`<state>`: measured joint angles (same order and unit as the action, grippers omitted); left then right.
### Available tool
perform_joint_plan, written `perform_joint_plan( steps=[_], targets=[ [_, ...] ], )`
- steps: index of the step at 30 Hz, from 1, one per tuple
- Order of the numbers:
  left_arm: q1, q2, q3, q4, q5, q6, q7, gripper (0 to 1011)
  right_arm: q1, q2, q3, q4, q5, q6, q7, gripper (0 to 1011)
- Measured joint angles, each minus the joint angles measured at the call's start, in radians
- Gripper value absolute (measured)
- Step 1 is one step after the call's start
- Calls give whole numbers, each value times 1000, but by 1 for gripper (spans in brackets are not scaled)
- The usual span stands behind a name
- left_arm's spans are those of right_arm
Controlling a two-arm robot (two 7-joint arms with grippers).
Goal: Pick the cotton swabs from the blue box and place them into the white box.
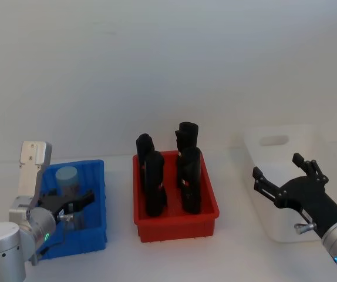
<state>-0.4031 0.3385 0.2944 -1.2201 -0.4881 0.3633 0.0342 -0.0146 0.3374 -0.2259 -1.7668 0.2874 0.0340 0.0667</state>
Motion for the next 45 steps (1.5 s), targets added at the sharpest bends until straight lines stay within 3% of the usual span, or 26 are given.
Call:
perform_joint_plan(
  steps=[11,15,21,23,25,37,45],
  targets=[
    [6,-1,-5,-3,-15,34,17,1004,0,0,0,0,0,0,0,1002],
    [10,-1,-6,-6,-19,47,23,944,0,0,0,0,0,0,0,1002],
    [14,-1,-8,-11,-21,66,30,785,0,0,0,0,0,0,0,1002],
    [15,0,-9,-12,-21,71,32,689,0,0,0,0,0,0,0,1002],
    [16,0,-10,-14,-22,75,34,666,0,0,0,0,0,0,0,1002],
    [23,2,-13,-25,-16,81,35,661,0,0,0,0,0,0,0,1002],
    [33,13,-17,-81,20,65,26,661,0,0,0,0,0,0,0,1002]
  ],
)
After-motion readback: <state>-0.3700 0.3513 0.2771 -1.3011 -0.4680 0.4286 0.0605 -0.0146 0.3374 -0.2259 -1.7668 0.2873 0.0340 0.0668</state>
